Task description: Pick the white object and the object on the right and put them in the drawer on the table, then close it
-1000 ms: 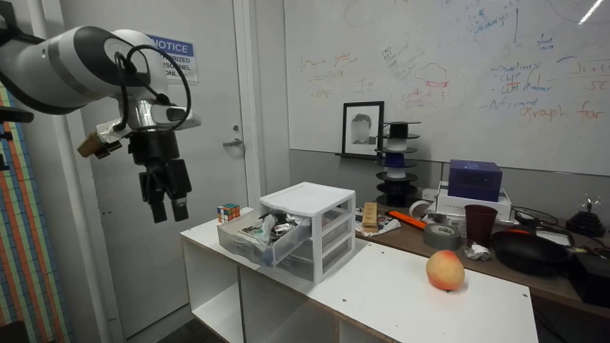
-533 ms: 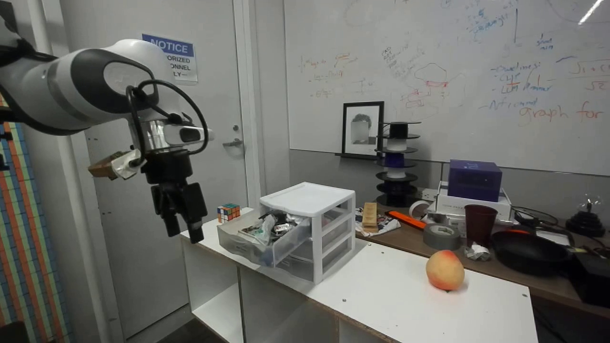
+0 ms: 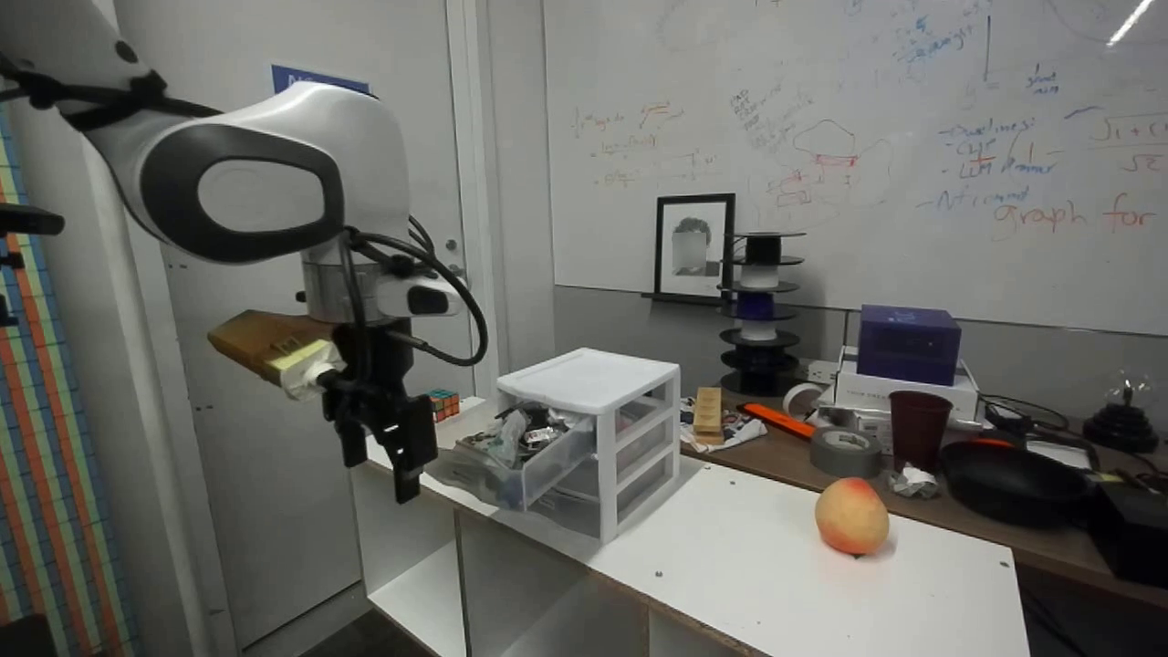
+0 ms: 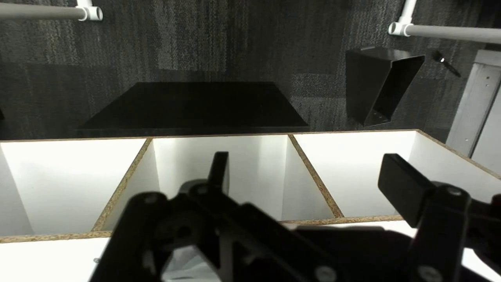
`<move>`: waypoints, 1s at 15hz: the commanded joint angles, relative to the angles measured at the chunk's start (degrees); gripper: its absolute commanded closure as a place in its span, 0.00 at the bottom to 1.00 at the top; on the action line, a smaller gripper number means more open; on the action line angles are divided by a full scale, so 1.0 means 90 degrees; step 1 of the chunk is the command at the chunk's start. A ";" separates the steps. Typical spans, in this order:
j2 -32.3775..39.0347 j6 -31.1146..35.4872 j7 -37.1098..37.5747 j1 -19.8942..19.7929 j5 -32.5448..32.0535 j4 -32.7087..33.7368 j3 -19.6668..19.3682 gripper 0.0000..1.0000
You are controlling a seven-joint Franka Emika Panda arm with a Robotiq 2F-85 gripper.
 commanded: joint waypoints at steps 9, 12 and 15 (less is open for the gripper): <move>0.0919 -0.0543 0.1046 -0.0313 -0.1224 0.1424 0.0071 0.89; 0.1140 -0.0765 0.1567 -0.0302 -0.2001 0.1634 0.0060 0.94; 0.1261 -0.0807 0.2081 -0.0273 -0.2697 0.1748 0.0071 0.91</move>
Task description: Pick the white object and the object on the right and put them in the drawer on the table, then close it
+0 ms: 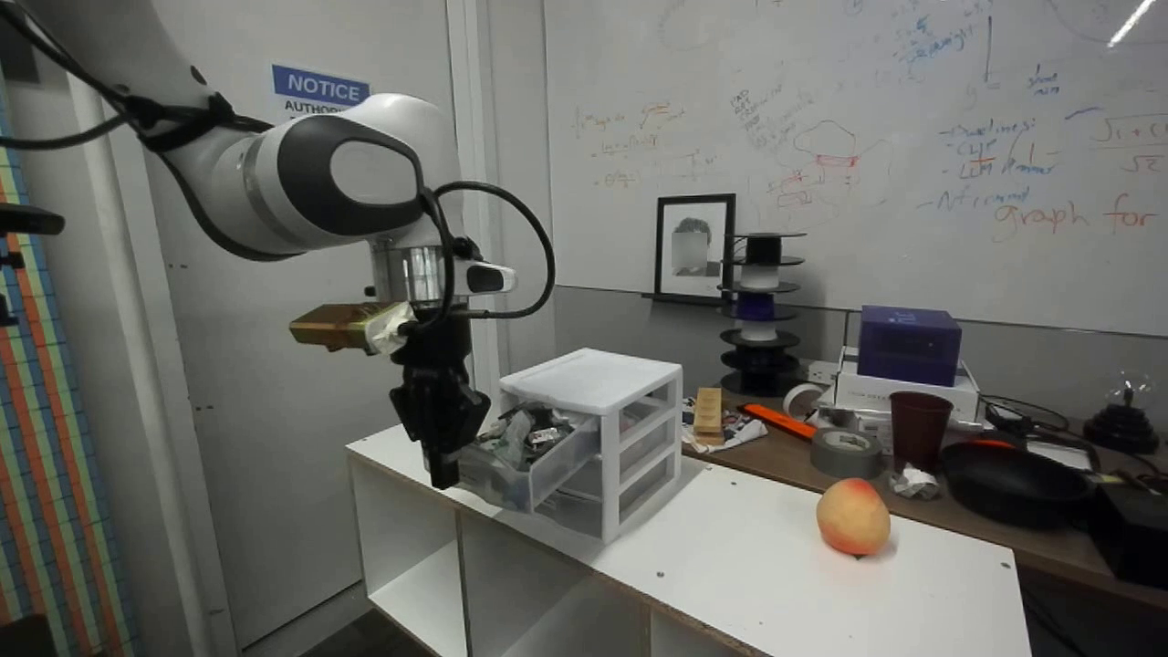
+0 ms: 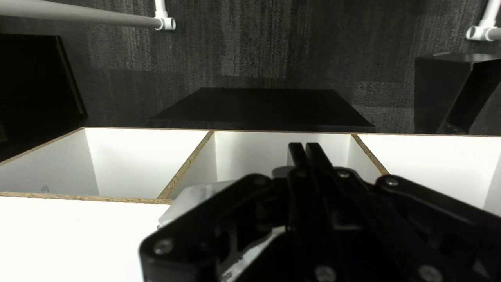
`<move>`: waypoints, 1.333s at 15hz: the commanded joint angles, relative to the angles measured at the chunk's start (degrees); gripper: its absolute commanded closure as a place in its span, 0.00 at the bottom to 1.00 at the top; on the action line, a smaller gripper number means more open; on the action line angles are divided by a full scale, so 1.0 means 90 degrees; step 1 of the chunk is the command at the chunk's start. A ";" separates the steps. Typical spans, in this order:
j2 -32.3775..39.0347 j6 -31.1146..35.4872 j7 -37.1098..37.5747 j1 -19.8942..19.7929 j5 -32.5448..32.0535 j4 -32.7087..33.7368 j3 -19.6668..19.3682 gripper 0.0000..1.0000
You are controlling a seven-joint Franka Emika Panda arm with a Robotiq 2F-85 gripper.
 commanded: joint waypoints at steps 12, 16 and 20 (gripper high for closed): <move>0.0701 0.0731 0.1722 -0.0029 -0.1776 0.1264 -0.0197 0.91; 0.0966 0.0853 0.1719 0.0006 -0.1717 0.1531 -0.0311 0.90; 0.1038 0.0872 0.1503 0.0031 -0.1512 0.1541 -0.0279 0.91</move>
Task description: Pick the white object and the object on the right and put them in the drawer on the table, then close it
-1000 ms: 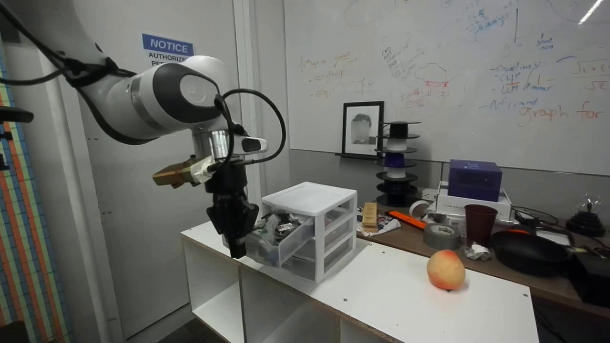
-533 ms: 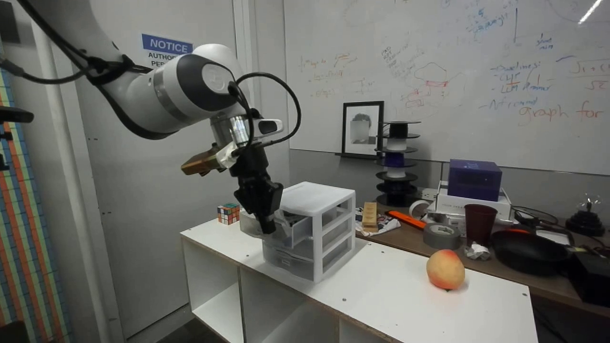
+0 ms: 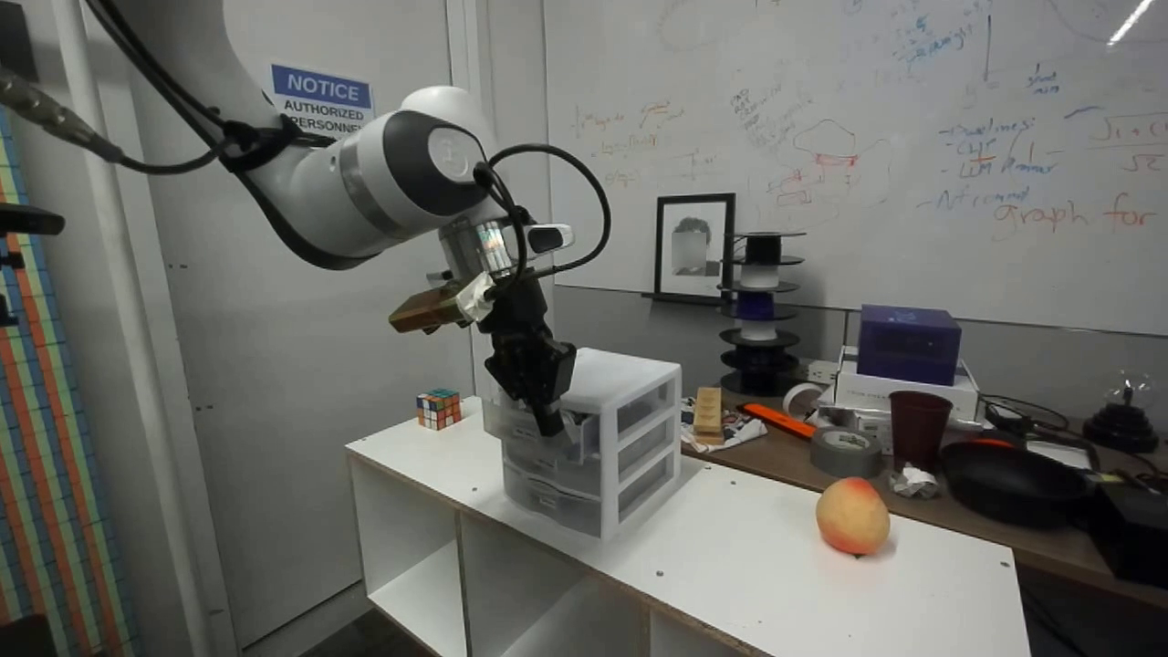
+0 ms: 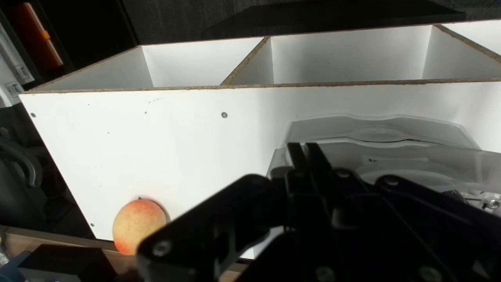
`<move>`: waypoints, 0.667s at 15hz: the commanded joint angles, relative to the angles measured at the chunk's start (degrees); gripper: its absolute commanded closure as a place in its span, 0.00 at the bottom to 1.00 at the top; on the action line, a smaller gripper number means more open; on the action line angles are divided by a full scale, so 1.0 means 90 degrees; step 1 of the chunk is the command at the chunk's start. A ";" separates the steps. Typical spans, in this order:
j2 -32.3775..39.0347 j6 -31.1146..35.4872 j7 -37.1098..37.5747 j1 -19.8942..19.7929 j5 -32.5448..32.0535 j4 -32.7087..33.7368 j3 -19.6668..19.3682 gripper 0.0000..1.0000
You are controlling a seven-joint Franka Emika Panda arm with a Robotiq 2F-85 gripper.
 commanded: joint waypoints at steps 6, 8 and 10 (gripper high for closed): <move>0.0304 0.0742 0.0041 0.0204 -0.0216 0.0138 -0.0068 0.91; 0.0472 0.1061 0.0501 0.0301 -0.0902 0.0232 -0.0277 0.91; 0.0598 0.1333 0.1100 0.0418 -0.1627 0.0314 -0.0511 0.91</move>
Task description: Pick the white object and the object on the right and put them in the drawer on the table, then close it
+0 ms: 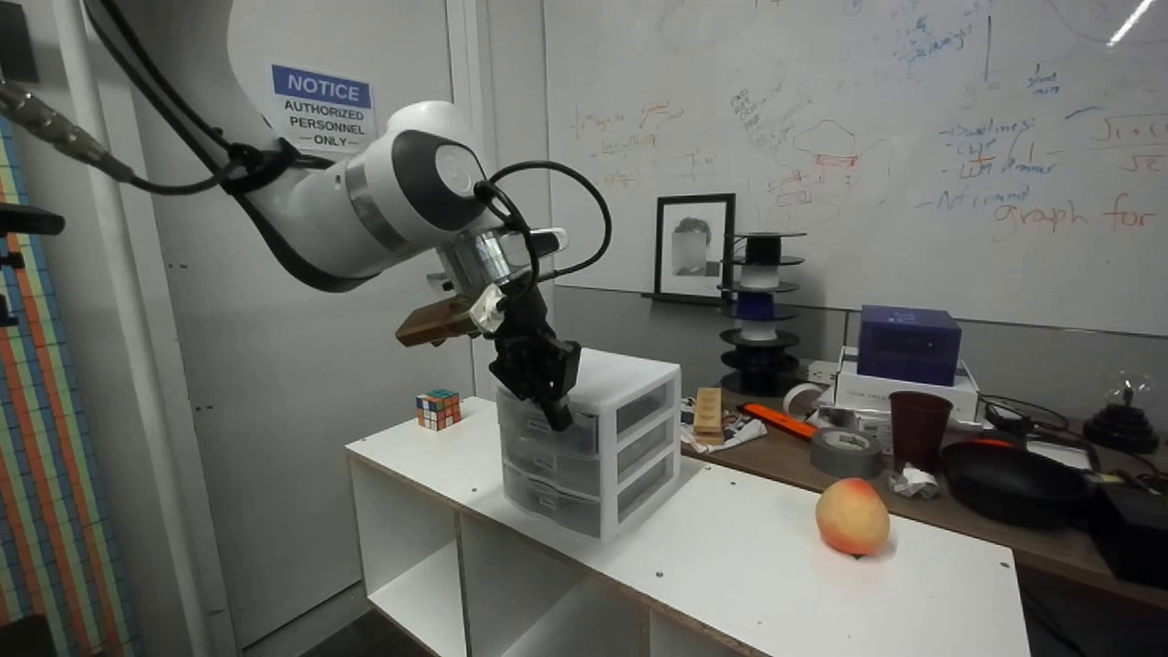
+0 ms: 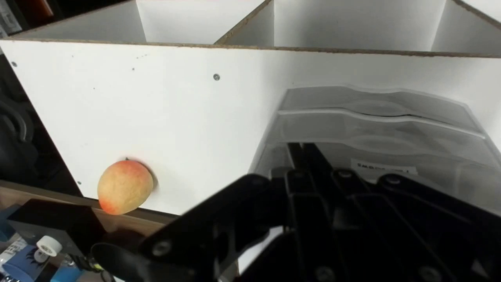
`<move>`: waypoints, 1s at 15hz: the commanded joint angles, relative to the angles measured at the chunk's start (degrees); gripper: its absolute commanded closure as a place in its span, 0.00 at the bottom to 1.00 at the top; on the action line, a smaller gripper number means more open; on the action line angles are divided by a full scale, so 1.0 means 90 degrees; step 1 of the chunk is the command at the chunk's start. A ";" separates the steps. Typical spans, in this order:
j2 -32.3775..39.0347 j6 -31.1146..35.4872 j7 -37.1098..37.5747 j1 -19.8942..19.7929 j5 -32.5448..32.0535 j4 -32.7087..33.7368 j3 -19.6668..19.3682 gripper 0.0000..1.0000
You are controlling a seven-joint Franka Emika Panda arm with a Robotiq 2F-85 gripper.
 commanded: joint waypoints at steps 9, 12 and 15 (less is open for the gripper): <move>-0.0249 0.0765 0.1608 0.0320 -0.1937 -0.0516 -0.0254 0.88; -0.0764 0.0641 0.1200 0.0289 -0.1191 -0.1006 0.0161 0.95; -0.1321 0.0222 0.0808 0.0348 -0.0050 -0.1454 0.0616 0.95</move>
